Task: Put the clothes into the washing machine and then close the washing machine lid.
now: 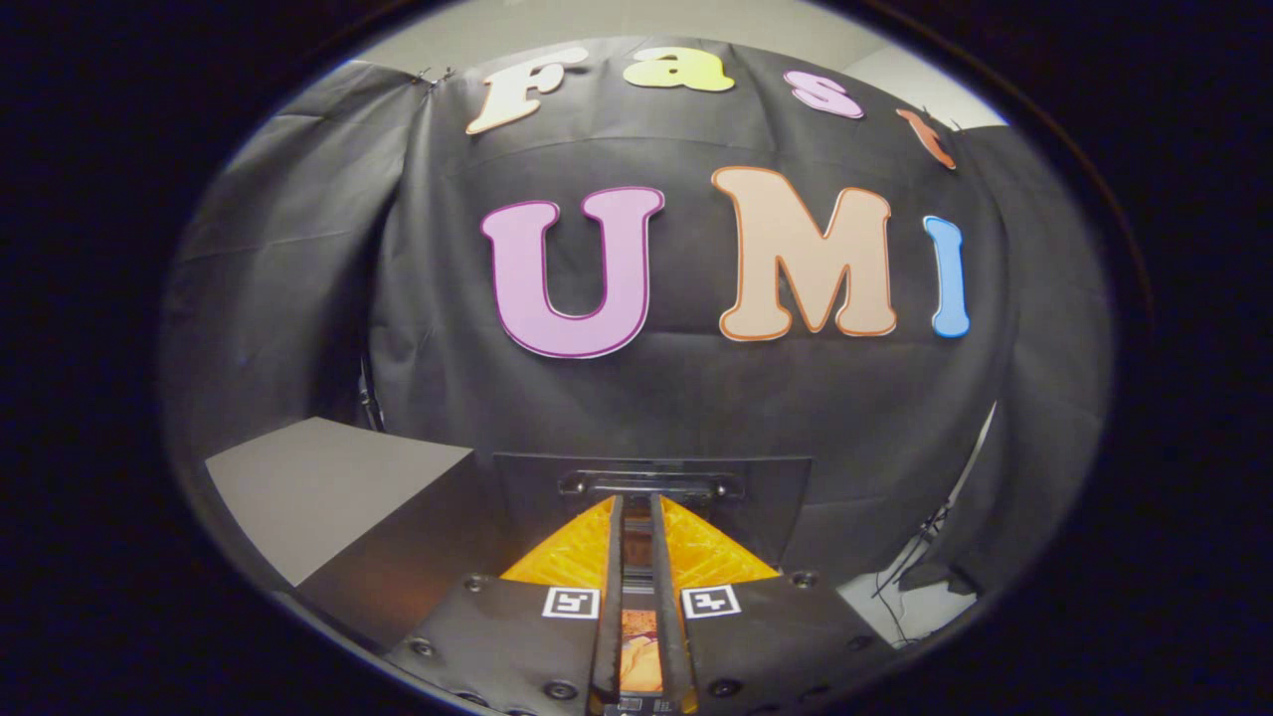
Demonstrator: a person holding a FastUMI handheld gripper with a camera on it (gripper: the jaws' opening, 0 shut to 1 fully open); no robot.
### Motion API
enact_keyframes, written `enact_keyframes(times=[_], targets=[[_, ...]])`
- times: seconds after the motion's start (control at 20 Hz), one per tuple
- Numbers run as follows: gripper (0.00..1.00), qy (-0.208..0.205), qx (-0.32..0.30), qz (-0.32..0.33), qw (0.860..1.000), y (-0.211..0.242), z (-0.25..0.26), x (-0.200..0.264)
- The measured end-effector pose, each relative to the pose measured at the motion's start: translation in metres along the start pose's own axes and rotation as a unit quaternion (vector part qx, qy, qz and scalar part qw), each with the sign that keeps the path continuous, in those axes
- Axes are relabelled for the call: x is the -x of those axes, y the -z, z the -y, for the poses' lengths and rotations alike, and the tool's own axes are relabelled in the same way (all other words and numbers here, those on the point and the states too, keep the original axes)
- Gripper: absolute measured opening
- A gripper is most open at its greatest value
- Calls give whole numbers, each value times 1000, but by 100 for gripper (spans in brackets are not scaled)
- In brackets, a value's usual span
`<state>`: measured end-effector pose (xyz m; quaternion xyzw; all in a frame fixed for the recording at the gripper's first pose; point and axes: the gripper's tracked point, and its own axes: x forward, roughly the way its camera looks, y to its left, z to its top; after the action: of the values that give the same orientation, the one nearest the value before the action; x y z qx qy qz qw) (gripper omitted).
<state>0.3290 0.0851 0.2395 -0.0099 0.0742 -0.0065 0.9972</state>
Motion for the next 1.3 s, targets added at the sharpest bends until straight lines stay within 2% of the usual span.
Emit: enact_keyframes(times=[0.8, 1.25, 1.3], targets=[[16, -11, 23, -6, 1000, 10, -5, -12], [77, -32, 49, -15, 998, 18, -28, -41], [81, -31, 50, -17, 998, 19, -29, -47]])
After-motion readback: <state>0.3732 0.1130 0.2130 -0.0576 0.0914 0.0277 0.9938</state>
